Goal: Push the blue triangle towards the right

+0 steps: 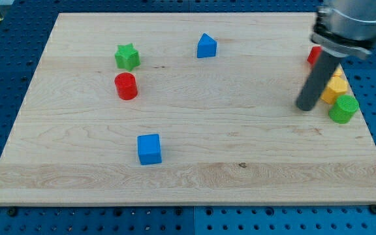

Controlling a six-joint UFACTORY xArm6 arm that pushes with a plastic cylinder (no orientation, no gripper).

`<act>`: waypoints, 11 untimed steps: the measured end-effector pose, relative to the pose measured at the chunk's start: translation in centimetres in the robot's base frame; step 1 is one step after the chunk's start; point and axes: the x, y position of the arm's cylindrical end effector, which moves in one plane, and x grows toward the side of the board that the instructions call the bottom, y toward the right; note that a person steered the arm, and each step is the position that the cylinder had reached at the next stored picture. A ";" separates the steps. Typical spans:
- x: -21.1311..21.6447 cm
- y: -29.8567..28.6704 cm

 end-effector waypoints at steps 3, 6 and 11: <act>-7.4 -12.5; -12.2 -19.0; -13.9 -15.0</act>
